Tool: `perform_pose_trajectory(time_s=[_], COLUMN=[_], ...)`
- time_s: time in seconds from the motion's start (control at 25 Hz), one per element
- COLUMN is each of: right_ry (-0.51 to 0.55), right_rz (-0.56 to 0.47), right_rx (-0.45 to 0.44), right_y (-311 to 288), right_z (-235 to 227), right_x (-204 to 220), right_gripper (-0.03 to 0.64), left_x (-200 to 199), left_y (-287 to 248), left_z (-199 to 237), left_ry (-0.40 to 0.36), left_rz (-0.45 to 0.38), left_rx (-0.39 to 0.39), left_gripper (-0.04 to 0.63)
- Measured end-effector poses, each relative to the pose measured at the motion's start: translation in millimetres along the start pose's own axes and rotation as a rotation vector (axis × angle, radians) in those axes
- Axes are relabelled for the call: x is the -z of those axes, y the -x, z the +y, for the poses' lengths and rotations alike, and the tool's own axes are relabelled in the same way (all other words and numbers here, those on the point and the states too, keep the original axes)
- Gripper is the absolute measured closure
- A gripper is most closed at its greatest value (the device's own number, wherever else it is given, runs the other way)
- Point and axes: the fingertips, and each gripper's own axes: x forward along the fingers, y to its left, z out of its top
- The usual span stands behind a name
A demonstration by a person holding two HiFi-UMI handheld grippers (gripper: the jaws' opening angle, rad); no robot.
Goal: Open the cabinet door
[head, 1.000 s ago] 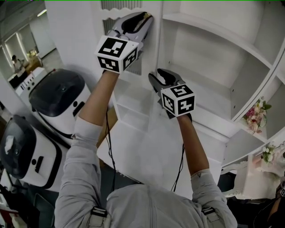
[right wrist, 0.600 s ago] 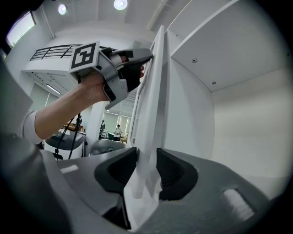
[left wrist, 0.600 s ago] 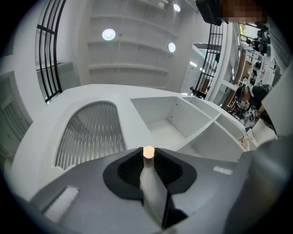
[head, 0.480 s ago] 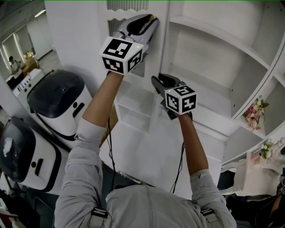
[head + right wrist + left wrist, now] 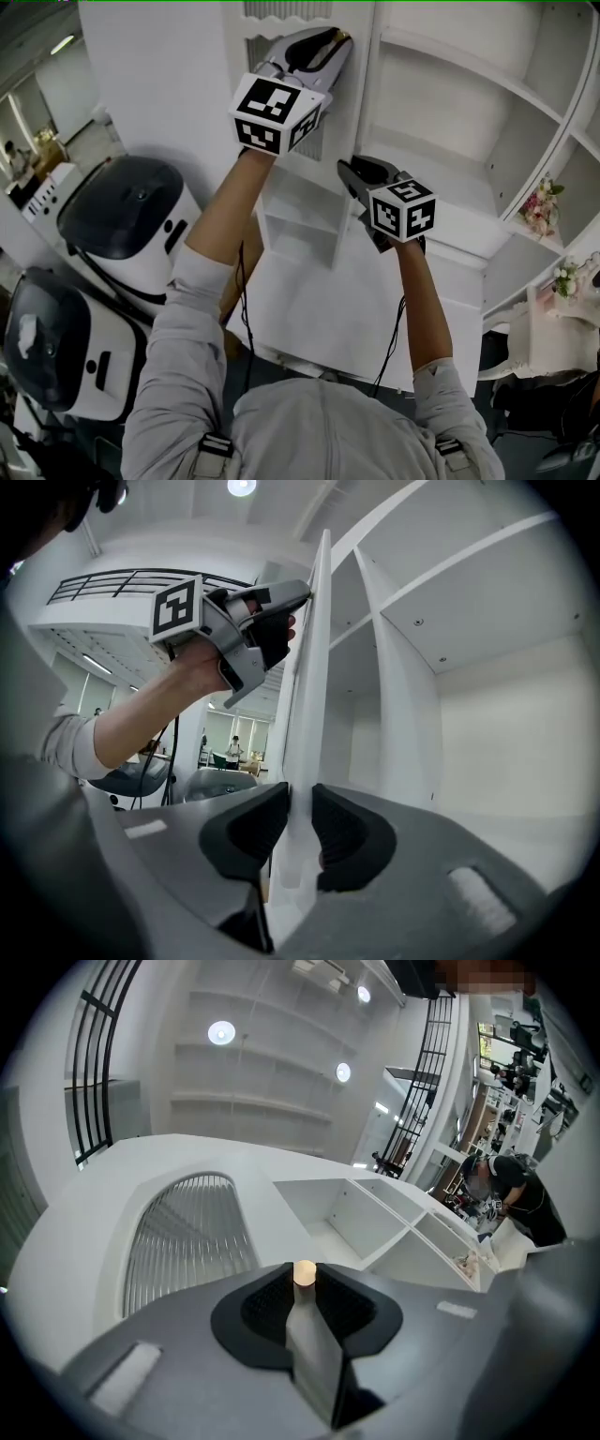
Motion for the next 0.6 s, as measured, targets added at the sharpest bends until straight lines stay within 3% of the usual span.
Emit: perform_pose_trajectory(time_s=[0.32,0.6], right_ry=[-0.012,-0.010], right_rz=[-0.007,-0.016], right_rx=[0.112,0.134], right_y=[10,13], right_z=[37,73], right_x=[1,-5], right_gripper=[0.537,0.541], left_x=[-17,-34], left_y=[32,61], left_z=[1,9], left_ry=[0.029,0.030], left_rz=[-0.022,-0.050], left_rx=[0.058,0.081], left_gripper=[0.504,0.500])
